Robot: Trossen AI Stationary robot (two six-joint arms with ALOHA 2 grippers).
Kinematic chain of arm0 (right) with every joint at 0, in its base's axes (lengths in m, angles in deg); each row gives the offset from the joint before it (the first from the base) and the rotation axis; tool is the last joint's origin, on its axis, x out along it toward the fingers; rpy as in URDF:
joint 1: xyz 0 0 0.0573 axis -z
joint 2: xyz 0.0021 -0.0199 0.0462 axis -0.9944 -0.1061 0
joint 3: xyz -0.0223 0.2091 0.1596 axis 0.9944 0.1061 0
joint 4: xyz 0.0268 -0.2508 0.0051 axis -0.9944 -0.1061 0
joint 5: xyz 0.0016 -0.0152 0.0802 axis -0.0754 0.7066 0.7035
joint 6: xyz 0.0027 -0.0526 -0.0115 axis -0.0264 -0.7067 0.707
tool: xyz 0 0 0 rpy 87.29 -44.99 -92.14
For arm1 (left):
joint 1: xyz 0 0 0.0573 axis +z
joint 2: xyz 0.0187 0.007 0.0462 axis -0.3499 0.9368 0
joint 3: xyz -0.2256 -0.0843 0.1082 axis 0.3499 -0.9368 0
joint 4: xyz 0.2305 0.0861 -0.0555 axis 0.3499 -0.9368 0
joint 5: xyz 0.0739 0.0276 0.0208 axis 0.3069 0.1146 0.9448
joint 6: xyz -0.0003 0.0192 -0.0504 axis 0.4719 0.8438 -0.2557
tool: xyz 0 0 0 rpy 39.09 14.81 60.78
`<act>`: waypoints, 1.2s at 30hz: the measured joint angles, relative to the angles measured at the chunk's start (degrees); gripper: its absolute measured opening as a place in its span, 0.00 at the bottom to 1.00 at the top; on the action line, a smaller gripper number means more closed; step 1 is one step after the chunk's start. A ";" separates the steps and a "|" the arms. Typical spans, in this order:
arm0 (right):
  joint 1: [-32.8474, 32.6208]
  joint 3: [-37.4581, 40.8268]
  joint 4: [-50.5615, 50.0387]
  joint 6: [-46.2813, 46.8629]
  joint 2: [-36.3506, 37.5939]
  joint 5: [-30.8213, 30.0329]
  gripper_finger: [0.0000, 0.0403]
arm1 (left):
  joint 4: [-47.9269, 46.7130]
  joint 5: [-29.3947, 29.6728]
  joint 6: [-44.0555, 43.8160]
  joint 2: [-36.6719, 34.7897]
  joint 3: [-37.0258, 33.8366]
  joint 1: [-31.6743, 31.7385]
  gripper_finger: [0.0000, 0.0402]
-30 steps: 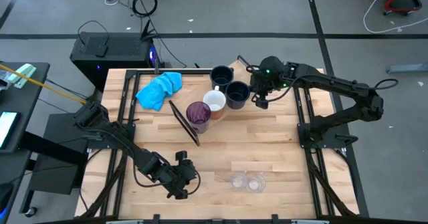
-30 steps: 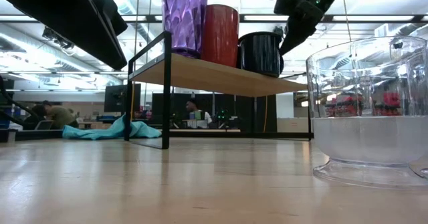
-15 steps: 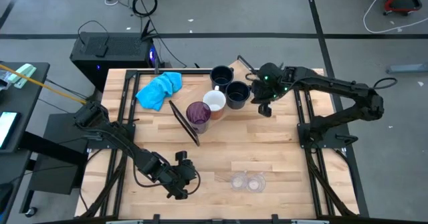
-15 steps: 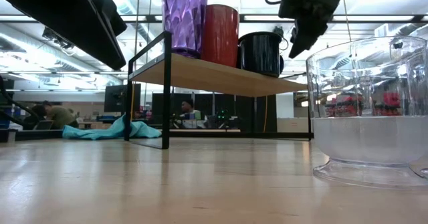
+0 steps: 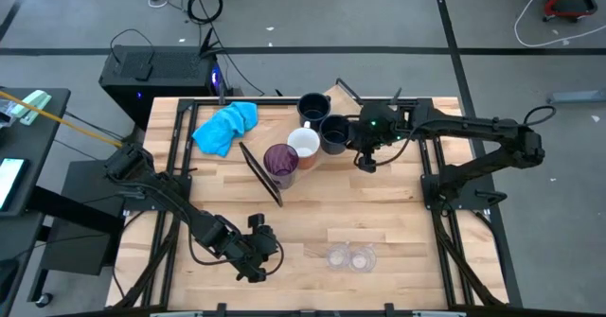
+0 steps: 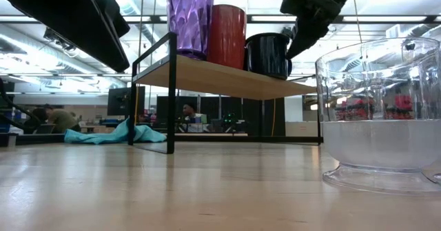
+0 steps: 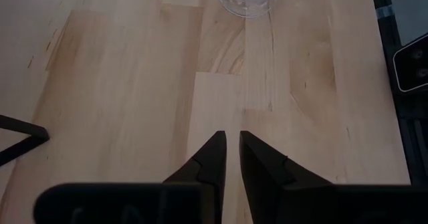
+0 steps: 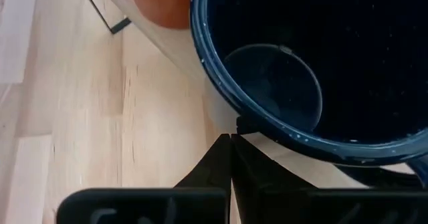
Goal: Stack small to large cups/mugs on shelf
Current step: Put the dark blue mug on the shelf
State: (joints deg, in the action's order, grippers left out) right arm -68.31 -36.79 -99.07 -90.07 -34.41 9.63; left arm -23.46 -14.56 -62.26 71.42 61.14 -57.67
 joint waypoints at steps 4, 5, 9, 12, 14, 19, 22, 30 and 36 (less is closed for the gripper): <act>0.00 0.00 1.69 0.02 0.00 0.02 0.03 | 0.00 0.00 0.02 0.00 0.00 0.00 0.12; 0.00 0.00 2.09 0.04 0.00 0.02 0.03 | 0.00 0.00 0.02 0.00 0.00 0.00 0.12; 0.00 0.00 1.91 0.04 0.00 0.02 0.03 | 0.00 0.00 0.00 0.00 0.00 0.00 0.13; 0.00 0.00 -0.13 0.02 0.16 0.08 0.03 | 0.00 0.00 -0.02 0.00 0.00 -0.02 0.13; 0.02 0.00 -0.44 -0.02 0.22 0.70 0.03 | 0.00 0.00 0.00 0.00 0.00 -0.02 0.12; 0.02 0.00 -0.43 -0.05 0.22 1.07 0.03 | -0.01 0.00 0.00 0.00 0.00 -0.02 0.13; 0.36 0.00 0.35 -0.42 0.22 0.30 0.03 | 0.00 0.00 0.00 0.00 0.00 -0.02 0.14; 0.39 0.00 3.17 -0.78 0.22 0.26 0.02 | 0.02 0.00 0.00 0.00 0.00 -0.02 0.12; -0.02 0.00 0.25 -0.56 0.22 0.31 0.03 | 0.02 -1.07 -0.04 0.00 0.00 -0.07 0.12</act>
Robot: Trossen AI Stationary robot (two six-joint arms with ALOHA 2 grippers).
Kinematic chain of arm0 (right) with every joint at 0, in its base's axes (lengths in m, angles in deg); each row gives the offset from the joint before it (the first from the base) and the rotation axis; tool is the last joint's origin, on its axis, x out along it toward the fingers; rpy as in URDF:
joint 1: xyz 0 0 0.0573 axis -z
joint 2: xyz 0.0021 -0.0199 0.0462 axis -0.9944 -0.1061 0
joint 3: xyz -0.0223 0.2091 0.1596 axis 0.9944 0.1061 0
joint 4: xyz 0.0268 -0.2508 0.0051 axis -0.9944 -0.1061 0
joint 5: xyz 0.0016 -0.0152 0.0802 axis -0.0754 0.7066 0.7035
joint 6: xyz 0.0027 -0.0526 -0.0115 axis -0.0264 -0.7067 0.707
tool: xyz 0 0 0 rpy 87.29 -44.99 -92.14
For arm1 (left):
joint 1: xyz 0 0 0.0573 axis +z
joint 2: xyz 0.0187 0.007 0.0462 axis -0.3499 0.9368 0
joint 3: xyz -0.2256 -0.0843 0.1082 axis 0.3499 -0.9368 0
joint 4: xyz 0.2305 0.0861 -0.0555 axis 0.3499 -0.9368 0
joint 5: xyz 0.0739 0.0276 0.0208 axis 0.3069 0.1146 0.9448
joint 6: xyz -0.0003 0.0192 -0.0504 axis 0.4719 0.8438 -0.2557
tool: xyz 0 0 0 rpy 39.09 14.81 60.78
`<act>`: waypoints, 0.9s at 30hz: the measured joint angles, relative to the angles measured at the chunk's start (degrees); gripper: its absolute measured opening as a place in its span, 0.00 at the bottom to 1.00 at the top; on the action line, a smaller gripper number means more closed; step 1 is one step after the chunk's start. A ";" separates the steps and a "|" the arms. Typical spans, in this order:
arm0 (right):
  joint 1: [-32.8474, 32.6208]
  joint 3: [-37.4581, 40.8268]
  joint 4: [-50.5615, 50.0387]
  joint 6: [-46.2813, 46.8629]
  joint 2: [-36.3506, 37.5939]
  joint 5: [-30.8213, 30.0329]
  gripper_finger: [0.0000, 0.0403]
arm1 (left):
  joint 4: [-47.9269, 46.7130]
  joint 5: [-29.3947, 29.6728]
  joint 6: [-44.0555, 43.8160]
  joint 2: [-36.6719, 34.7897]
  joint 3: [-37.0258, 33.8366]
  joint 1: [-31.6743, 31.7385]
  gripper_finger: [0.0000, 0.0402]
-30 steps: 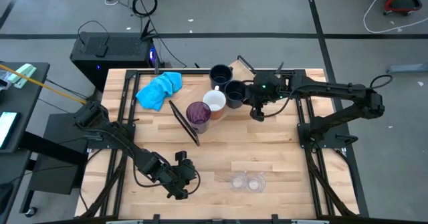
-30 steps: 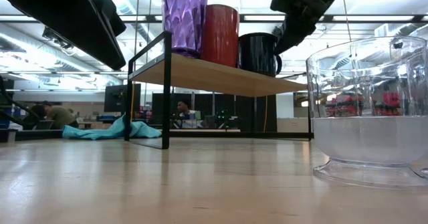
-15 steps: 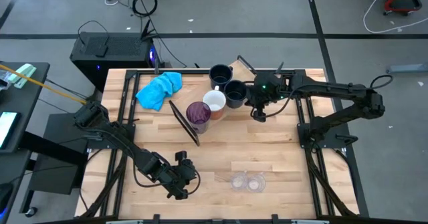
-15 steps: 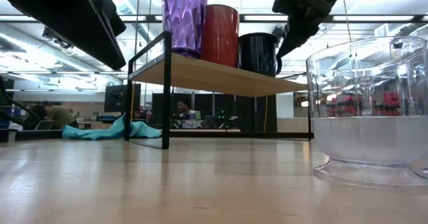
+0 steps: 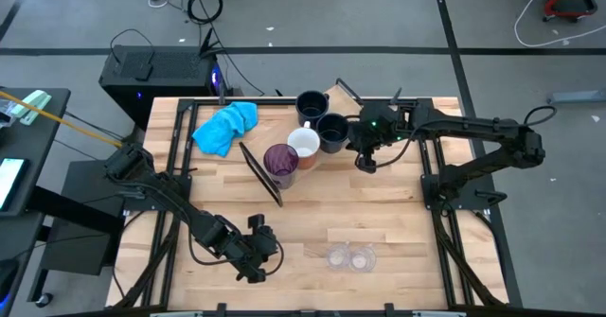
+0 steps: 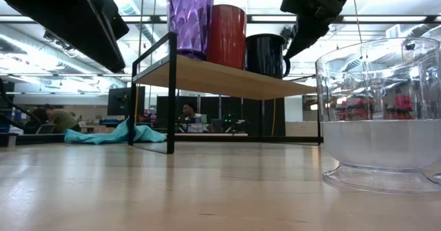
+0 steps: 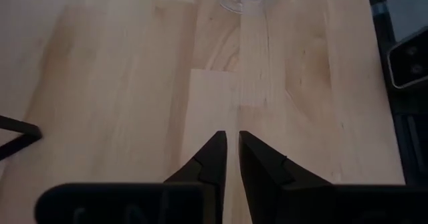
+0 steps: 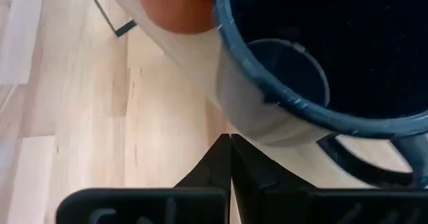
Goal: Stack small to large cups/mugs on shelf
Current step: Put the dark blue mug on the shelf, then put the left transparent mug on the shelf
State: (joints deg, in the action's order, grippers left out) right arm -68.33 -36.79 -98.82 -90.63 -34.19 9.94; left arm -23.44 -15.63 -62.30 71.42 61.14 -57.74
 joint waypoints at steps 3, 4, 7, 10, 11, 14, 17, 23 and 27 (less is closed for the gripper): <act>-0.04 0.00 -0.86 0.63 0.00 0.74 0.03 | -0.08 -1.81 0.02 -0.15 0.00 -0.03 0.12; -0.16 0.00 -1.21 1.08 0.01 1.57 0.03 | -0.35 -2.55 0.02 -0.49 0.00 -0.24 0.12; -1.35 0.00 -2.52 1.98 0.51 4.63 0.03 | -0.09 -3.48 -0.07 -2.03 0.00 -0.93 0.11; -3.91 0.00 -4.04 3.93 0.70 6.43 0.03 | -0.34 -3.63 -0.07 -3.39 0.00 -2.07 0.11; -5.17 0.00 -4.22 4.99 0.70 6.55 0.04 | -0.16 -3.63 -0.07 -3.63 0.00 -2.35 0.11; -10.42 0.00 -4.28 9.09 0.26 6.90 0.05 | -0.40 -3.66 0.04 -3.87 0.00 -3.03 0.11; -17.17 0.00 -3.75 13.12 -0.35 6.36 0.07 | -0.42 -3.46 0.06 -3.85 0.00 -3.12 0.11; -30.92 -0.04 -0.20 19.50 -2.06 -0.28 0.11 | -0.49 -3.41 0.08 -3.80 0.00 -3.06 0.10; -38.00 -0.07 3.80 22.38 -5.77 -2.23 0.14 | -0.44 -3.27 0.13 -3.80 0.00 -3.06 0.10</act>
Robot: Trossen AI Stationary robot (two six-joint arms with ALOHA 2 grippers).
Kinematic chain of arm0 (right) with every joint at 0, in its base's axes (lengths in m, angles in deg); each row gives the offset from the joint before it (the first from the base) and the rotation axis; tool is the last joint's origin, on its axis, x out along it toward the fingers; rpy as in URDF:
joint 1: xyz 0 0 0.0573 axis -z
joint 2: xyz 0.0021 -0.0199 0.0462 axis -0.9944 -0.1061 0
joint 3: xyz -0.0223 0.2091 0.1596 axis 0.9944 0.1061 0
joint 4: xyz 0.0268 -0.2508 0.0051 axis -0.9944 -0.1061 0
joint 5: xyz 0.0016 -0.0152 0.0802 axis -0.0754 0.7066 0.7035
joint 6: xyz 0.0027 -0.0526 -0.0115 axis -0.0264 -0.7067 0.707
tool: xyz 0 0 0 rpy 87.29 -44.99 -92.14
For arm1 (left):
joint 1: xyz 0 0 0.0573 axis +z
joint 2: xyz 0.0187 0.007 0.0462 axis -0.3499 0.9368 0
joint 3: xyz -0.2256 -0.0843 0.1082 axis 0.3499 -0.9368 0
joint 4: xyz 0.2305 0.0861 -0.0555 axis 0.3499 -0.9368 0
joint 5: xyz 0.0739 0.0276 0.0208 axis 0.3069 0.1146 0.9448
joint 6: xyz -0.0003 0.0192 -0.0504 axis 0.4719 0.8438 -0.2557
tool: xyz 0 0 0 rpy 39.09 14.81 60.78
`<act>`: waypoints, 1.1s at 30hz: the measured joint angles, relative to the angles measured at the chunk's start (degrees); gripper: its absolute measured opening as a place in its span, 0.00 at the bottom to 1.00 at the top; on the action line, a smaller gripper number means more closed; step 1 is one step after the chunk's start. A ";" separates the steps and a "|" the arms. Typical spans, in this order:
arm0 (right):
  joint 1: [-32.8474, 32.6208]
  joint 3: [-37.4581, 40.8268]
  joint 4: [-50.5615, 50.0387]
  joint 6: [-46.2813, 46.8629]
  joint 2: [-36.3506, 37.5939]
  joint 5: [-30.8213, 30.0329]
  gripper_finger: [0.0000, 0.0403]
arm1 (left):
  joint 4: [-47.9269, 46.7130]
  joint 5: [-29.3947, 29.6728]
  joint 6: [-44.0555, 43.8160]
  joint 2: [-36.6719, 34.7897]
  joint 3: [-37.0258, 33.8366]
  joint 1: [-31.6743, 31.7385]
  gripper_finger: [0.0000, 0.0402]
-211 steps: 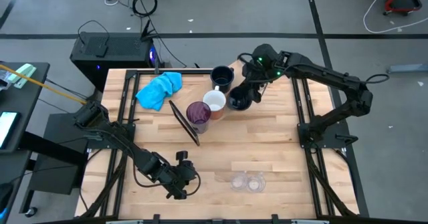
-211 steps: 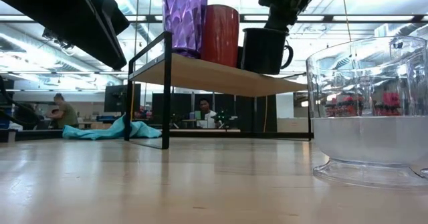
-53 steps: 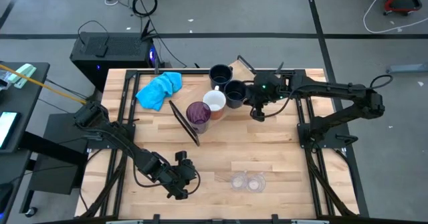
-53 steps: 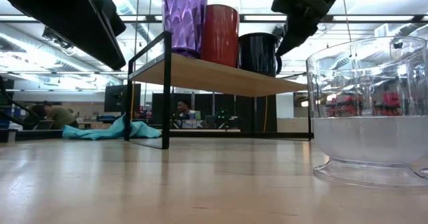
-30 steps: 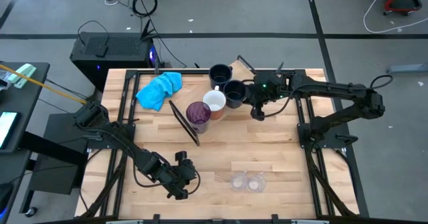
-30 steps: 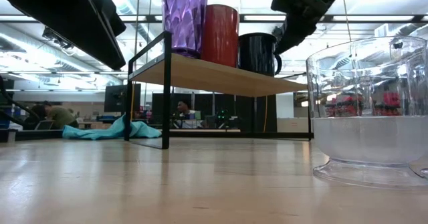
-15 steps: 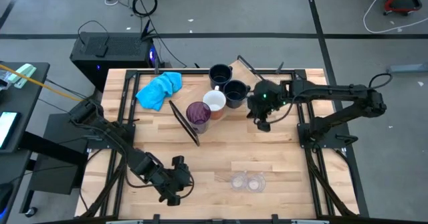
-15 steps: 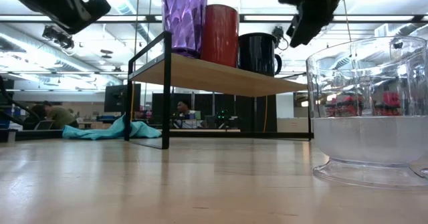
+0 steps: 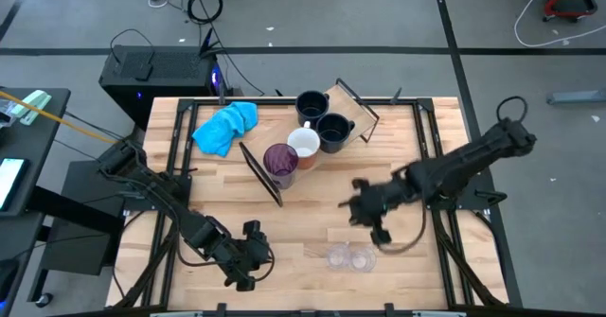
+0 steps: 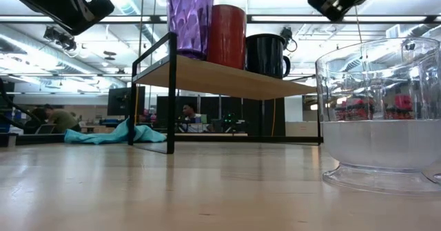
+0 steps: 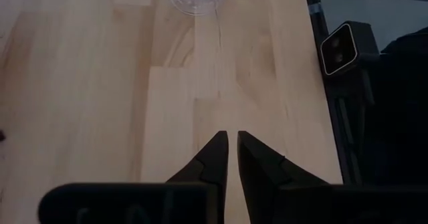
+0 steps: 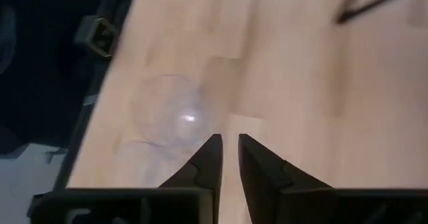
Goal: Stack small to large cups/mugs on shelf
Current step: Put the left transparent mug on the shelf
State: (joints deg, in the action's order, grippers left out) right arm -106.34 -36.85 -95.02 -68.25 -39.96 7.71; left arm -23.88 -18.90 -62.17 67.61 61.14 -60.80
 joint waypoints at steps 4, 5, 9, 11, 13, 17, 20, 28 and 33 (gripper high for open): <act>-5.16 -0.01 3.95 0.36 -4.89 -0.02 0.18 | -0.10 0.05 0.44 0.00 0.00 0.41 0.09; -6.08 -0.26 4.38 0.37 -6.05 -0.02 0.18 | -0.11 0.07 0.44 0.00 0.00 0.59 0.09; -9.00 -3.35 4.24 1.26 -10.74 -0.40 0.20 | -0.09 0.06 0.44 0.00 0.00 1.31 0.08; -10.15 -5.41 4.16 1.25 -13.09 -0.44 0.20 | -0.09 0.06 0.24 0.00 0.00 1.69 0.08; -11.05 -7.65 3.48 0.92 -15.43 -0.50 0.20 | -0.09 0.03 0.17 0.00 0.00 2.02 0.09; -12.10 -11.12 2.40 0.19 -19.43 -0.41 0.20 | -0.13 0.01 0.15 0.02 0.00 2.29 0.10; -12.36 -13.30 1.55 -0.43 -22.01 -0.42 0.20 | -0.27 -0.11 0.10 0.02 0.00 2.27 0.10; -12.38 -19.96 -3.68 -1.71 -29.08 -1.31 0.27 | -1.31 -0.14 -0.07 0.02 0.00 2.23 0.08; -12.38 -23.57 -9.05 -1.78 -31.94 -2.95 0.31 | -1.38 -0.14 -0.07 0.02 0.00 2.23 0.08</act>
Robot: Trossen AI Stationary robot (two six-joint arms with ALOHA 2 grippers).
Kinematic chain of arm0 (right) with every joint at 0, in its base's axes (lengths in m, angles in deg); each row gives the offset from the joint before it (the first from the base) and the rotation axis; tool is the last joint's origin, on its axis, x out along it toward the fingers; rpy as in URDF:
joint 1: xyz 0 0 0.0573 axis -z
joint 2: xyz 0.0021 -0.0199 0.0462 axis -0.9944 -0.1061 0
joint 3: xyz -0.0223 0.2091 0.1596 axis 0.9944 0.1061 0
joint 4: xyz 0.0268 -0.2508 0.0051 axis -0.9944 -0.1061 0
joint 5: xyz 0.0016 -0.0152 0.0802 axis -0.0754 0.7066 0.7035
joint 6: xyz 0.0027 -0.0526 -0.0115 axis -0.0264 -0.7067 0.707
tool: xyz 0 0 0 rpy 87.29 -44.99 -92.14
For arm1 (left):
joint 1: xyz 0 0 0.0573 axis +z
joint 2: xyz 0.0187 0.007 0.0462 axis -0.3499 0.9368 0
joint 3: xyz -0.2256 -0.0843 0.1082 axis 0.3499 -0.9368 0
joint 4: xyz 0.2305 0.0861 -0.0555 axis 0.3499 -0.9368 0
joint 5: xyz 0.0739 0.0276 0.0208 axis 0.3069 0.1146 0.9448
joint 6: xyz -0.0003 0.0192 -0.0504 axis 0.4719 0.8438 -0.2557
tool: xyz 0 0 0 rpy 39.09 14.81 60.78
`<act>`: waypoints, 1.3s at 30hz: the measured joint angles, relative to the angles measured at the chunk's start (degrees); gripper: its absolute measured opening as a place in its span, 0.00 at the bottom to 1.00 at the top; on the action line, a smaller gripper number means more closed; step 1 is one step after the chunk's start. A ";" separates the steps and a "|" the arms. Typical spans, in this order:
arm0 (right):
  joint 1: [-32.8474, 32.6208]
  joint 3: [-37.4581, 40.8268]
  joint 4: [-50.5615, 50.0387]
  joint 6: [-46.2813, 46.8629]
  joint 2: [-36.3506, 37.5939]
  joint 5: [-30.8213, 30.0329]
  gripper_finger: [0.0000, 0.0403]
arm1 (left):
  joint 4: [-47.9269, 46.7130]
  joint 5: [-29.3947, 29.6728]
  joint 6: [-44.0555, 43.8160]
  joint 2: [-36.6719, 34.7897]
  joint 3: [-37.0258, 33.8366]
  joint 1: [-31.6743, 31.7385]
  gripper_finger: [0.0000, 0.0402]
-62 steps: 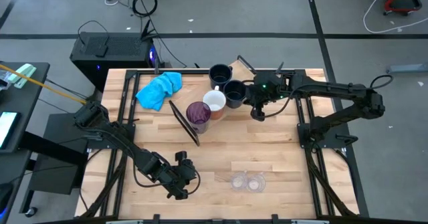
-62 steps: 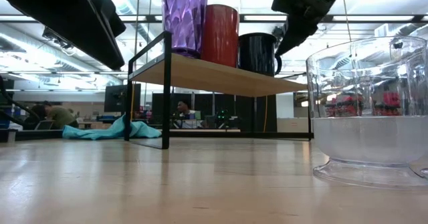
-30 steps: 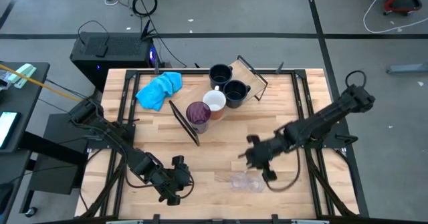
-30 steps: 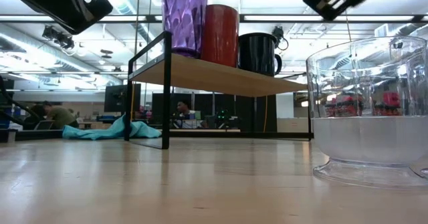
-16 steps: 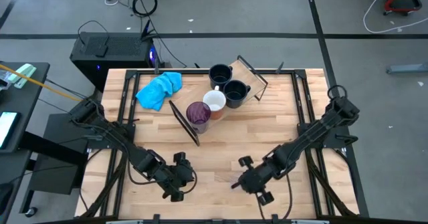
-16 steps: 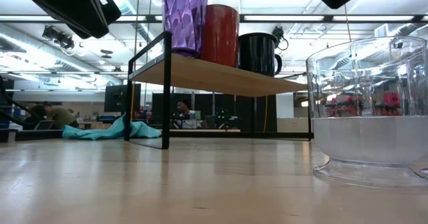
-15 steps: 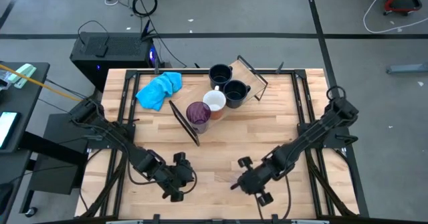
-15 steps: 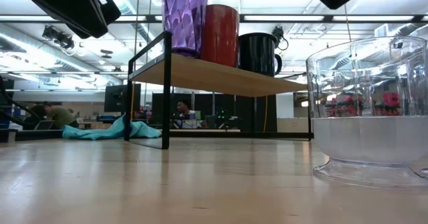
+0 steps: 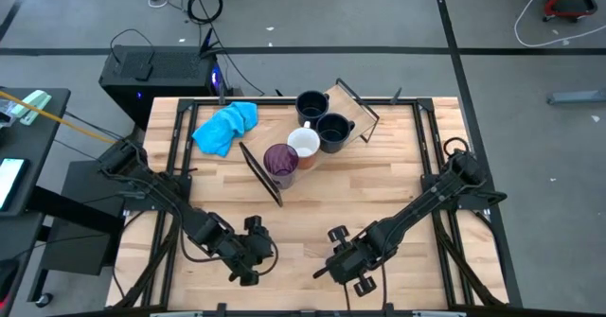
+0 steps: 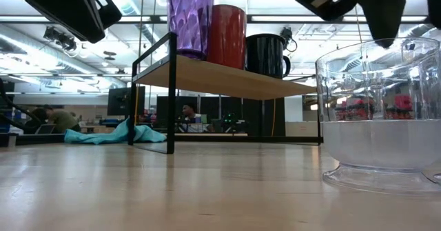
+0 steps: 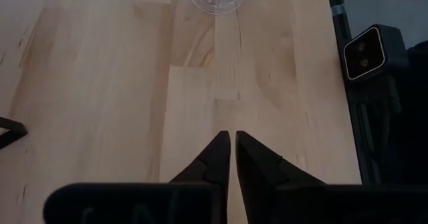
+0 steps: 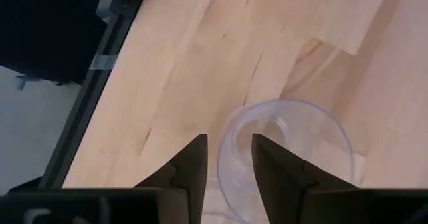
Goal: Stack small to large cups/mugs on shelf
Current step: Put the left transparent mug on the shelf
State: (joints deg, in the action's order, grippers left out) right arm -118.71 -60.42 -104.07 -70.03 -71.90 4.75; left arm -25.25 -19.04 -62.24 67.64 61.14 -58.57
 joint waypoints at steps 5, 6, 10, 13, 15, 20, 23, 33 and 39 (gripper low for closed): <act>-0.21 -0.04 -0.08 -1.02 -1.26 0.00 0.32 | 0.00 0.00 -0.18 0.00 0.00 0.00 0.10; -0.25 -0.04 0.05 -1.23 -1.47 0.01 0.32 | 0.00 0.00 -0.29 0.00 0.00 0.00 0.10; -0.26 -0.04 0.07 -2.01 -2.35 -0.17 0.30 | -0.02 0.00 -0.39 0.00 0.00 0.00 0.09; -0.20 -0.04 -0.11 -2.78 -2.65 -1.64 0.27 | 0.00 0.00 -0.41 0.00 0.00 0.00 0.08; -0.18 -0.04 -0.04 -3.06 -2.59 -1.97 0.23 | 0.00 0.00 -0.41 0.00 0.00 0.00 0.07; 0.48 -0.04 0.04 -2.74 -1.93 -2.11 0.10 | 0.00 0.00 -0.15 0.00 0.00 0.00 0.09; 0.79 -0.04 -0.21 -2.89 -1.89 -2.14 0.02 | 0.00 0.00 0.00 0.00 0.00 0.00 0.10; 3.95 0.01 -2.92 -5.46 2.93 -2.55 0.01 | -0.77 1.35 7.27 -3.26 -0.02 -0.99 0.07; 6.12 0.07 -5.58 -6.94 9.86 -4.66 0.01 | -6.84 9.99 11.82 -8.86 -0.02 -3.51 0.06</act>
State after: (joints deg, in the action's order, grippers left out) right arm -112.60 -60.35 -109.65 -76.97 -62.04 0.09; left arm -32.09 -9.05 -50.42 58.77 61.12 -62.08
